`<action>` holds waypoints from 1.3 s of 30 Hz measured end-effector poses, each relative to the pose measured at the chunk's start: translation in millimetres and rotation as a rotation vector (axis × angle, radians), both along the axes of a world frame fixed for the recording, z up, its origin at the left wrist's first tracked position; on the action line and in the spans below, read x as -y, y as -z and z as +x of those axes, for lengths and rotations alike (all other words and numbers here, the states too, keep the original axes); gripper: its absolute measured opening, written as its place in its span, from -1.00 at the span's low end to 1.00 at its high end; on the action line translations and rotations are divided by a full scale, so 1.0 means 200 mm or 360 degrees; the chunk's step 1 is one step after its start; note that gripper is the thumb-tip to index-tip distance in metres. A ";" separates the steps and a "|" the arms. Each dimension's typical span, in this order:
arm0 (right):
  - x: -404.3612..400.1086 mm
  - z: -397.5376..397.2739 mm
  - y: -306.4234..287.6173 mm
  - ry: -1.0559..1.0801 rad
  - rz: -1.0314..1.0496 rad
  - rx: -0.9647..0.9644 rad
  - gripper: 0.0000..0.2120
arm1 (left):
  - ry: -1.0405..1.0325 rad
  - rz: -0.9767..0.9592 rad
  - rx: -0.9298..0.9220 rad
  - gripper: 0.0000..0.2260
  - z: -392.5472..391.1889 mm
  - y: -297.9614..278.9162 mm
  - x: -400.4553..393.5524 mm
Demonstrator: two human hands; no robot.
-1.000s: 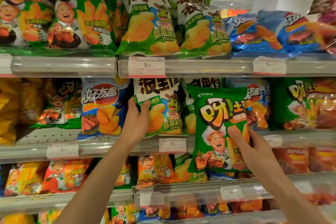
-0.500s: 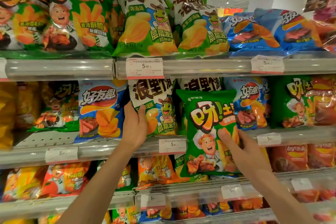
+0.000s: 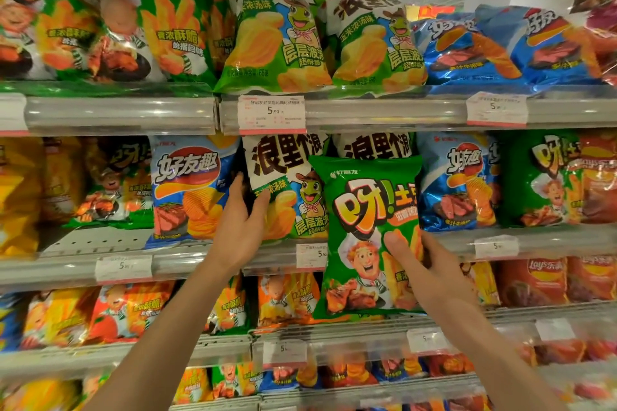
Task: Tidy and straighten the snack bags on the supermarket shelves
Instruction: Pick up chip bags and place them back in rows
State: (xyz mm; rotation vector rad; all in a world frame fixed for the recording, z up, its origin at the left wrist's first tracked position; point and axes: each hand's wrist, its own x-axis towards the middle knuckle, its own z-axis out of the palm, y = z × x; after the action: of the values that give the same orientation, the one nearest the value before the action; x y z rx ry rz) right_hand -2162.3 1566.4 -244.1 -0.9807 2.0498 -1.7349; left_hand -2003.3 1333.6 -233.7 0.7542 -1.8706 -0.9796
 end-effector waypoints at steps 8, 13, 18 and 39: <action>0.13 0.17 -0.02 -0.0089 0.0001 0.0024 -0.57 | -0.0112 0.0085 -0.0220 -0.88 0.42 0.08 -0.03; 0.26 0.37 -0.02 -0.0128 -0.0019 -0.0026 -0.78 | -0.0189 0.0273 -0.0366 -0.91 0.71 0.15 -0.01; 0.45 0.63 -0.01 -0.0113 -0.0034 -0.0015 -0.64 | -0.0267 0.0376 -0.0454 -0.90 0.99 0.19 0.13; 1.40 1.54 -0.07 -0.0345 -0.0029 -0.0111 -0.88 | -0.0748 -0.0997 0.0451 -0.56 1.69 0.10 1.10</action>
State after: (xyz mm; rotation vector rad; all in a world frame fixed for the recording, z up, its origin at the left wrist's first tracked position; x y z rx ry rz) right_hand -1854.5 1285.7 -230.7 -1.2349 1.8904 -1.6310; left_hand -1665.9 1112.9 -254.6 0.9052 -1.9490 0.0233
